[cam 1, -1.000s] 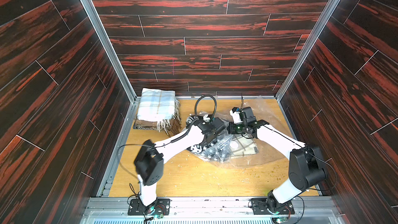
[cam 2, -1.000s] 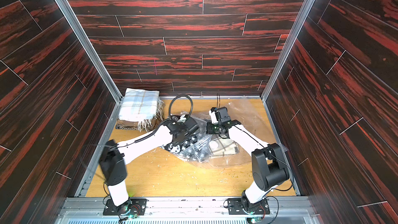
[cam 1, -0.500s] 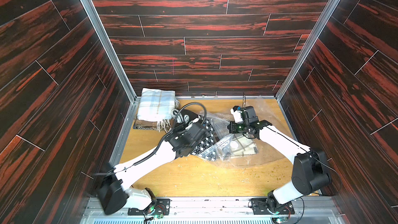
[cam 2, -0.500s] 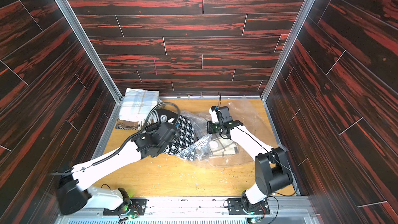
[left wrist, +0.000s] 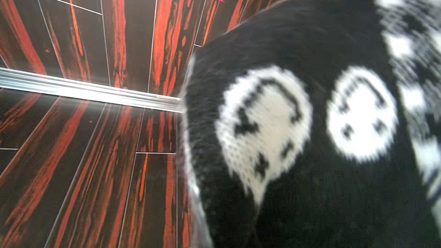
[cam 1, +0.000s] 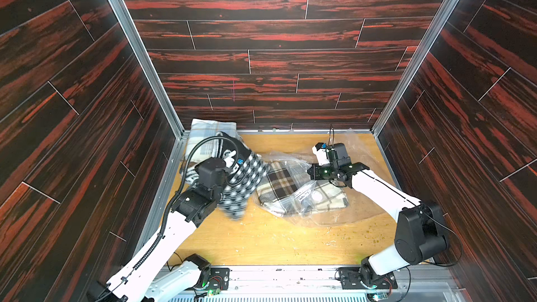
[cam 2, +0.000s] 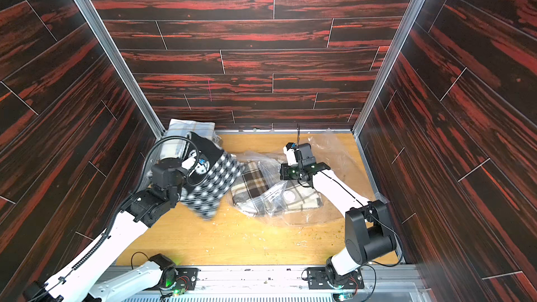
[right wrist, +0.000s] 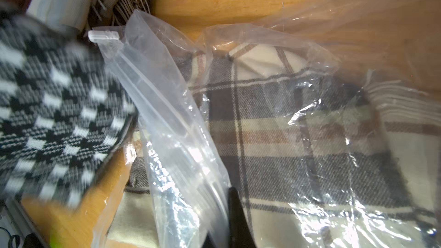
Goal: Take the scarf out of the vacuum bag
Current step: Place the scarf at the corner of the board.
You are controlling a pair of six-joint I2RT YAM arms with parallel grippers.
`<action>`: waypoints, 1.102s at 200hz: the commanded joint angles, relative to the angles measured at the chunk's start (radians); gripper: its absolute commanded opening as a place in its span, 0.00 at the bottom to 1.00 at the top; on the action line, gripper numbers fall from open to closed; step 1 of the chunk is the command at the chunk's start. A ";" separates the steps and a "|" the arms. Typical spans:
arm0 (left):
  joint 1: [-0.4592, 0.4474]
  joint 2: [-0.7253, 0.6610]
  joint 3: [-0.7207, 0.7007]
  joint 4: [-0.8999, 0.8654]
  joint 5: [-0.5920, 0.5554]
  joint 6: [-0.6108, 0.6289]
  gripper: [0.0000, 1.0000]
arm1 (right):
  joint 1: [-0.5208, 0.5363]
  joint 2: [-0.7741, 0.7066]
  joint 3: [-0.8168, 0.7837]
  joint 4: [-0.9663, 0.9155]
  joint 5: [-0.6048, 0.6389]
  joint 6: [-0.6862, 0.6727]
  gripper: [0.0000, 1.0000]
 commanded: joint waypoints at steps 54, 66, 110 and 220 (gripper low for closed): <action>0.222 -0.023 -0.034 0.302 0.226 0.100 0.00 | -0.015 -0.003 -0.017 0.007 -0.016 -0.014 0.00; 0.240 -0.020 -0.061 0.381 0.239 0.103 0.00 | -0.015 0.001 -0.014 0.008 -0.018 -0.013 0.00; 0.299 0.019 -0.078 0.566 0.299 0.082 0.00 | -0.018 0.011 -0.012 0.006 -0.014 -0.015 0.00; 0.403 0.212 0.109 0.608 0.389 0.139 0.00 | -0.030 0.037 -0.008 0.009 -0.016 -0.016 0.00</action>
